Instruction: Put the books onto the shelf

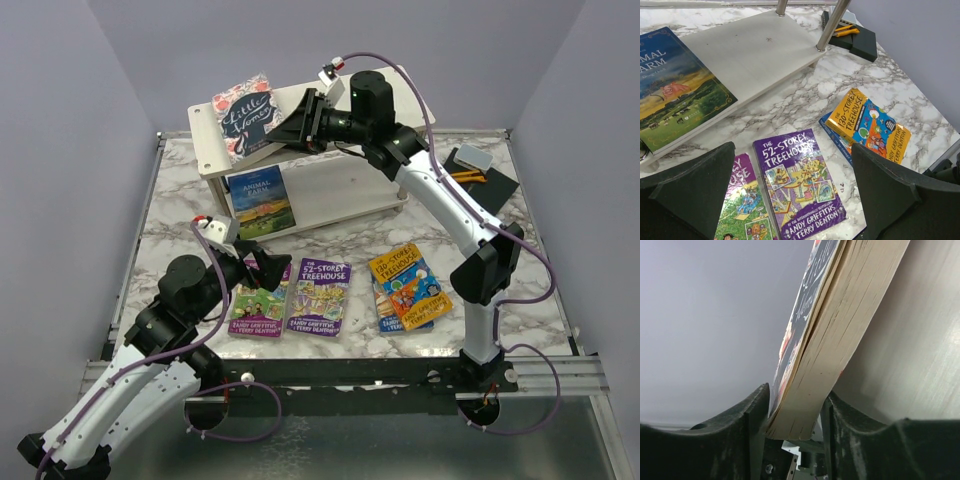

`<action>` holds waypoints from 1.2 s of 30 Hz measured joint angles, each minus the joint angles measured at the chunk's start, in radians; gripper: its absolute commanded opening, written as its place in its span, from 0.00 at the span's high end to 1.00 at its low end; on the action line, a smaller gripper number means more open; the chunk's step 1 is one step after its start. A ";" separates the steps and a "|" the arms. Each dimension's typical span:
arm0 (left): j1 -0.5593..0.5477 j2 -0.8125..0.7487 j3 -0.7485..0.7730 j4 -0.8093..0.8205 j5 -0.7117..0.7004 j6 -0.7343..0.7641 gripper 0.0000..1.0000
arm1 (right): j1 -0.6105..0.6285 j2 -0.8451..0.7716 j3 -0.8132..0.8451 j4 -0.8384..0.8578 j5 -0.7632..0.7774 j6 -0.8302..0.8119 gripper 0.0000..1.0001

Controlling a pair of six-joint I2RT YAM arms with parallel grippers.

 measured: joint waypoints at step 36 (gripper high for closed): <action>0.000 0.116 0.180 -0.061 -0.251 -0.023 0.08 | -0.001 -0.350 -0.213 -0.182 0.286 -0.443 0.59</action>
